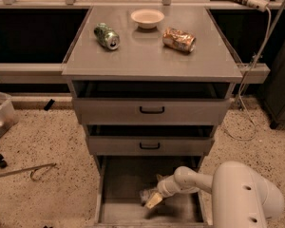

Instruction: Pick blue plastic bottle from bottom drawer and place on counter

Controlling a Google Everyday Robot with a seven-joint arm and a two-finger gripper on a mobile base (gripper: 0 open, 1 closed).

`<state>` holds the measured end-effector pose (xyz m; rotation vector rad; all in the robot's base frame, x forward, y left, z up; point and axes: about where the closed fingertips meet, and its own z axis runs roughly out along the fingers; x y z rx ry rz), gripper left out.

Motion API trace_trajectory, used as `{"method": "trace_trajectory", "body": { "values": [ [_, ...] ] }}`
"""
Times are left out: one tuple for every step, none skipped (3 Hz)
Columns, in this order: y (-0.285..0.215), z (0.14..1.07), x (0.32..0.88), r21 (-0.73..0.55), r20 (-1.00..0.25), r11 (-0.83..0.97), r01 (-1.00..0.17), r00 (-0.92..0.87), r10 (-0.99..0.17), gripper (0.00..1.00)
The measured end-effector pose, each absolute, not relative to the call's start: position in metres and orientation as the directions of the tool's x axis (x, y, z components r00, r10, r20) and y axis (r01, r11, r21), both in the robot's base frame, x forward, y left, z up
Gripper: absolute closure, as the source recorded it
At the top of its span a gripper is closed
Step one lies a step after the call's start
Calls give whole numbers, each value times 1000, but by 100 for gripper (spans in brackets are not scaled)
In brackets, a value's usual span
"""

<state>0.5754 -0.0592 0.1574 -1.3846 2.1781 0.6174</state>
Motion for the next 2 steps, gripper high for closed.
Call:
{"method": "trace_trajectory", "body": {
  "values": [
    [-65, 143, 573, 122, -604, 390, -913, -380, -700, 0],
    [-67, 131, 570, 120, -568, 372, -921, -371, -735, 19]
  ]
}}
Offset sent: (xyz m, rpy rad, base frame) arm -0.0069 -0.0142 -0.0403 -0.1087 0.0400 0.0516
